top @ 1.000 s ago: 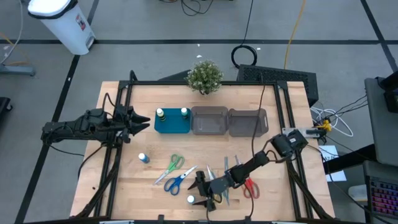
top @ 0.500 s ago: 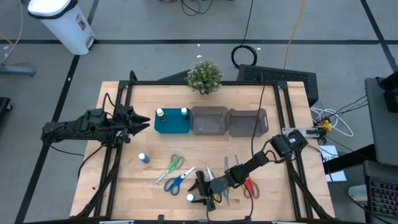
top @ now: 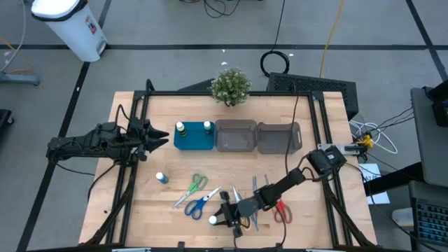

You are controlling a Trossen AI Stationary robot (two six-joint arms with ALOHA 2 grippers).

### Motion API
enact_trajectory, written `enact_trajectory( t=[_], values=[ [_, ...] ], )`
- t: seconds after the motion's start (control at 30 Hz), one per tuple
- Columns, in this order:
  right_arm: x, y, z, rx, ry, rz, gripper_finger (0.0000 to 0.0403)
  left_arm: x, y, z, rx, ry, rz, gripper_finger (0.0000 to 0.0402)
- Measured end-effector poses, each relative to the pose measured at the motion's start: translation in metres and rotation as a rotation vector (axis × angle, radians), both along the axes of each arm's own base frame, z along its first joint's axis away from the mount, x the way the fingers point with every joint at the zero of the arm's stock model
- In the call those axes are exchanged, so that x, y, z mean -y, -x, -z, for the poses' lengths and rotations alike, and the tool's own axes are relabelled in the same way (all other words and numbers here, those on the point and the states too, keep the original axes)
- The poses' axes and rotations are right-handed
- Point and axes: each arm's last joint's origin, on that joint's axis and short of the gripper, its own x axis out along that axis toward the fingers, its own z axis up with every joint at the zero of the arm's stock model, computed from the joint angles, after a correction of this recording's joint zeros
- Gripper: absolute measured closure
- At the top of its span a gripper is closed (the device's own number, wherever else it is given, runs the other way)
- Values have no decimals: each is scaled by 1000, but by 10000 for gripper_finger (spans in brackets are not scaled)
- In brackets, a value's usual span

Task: Pick & Place Paint Supplies
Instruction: Put the bottom blue paint bottle into the blue bin

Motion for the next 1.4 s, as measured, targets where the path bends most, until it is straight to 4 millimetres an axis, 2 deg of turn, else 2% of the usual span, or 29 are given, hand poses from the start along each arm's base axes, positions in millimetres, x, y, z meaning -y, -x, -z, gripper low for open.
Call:
enact_trajectory(
  t=[0.3, 0.47, 0.57, 0.77, 0.87, 1.03, 1.17, 1.4],
  values=[
    [4, 8, -35, -81, 45, 1, 304, 0, 0, 0, 0, 0, 0, 231],
    [18, 14, -53, -110, 71, 19, 304, 0, 0, 0, 0, 0, 0, 231],
    [35, 19, -59, -75, 58, 49, 304, 0, 0, 0, 0, 0, 0, 231],
    [81, 46, -60, 0, -33, 151, 304, -1, 0, -1, 2, -64, -30, 231],
    [97, 60, -60, 48, -92, 179, 305, -1, -6, 0, 41, -128, -35, 231],
    [107, 77, -67, 100, -108, 188, 305, -1, -27, 24, 225, -187, -28, 231],
    [109, 80, -66, 99, -89, 187, 305, -1, -32, 37, 390, -141, -45, 231],
    [120, 75, -59, 65, -67, 220, 305, -2, -40, 41, 349, -77, -44, 231]
  ],
)
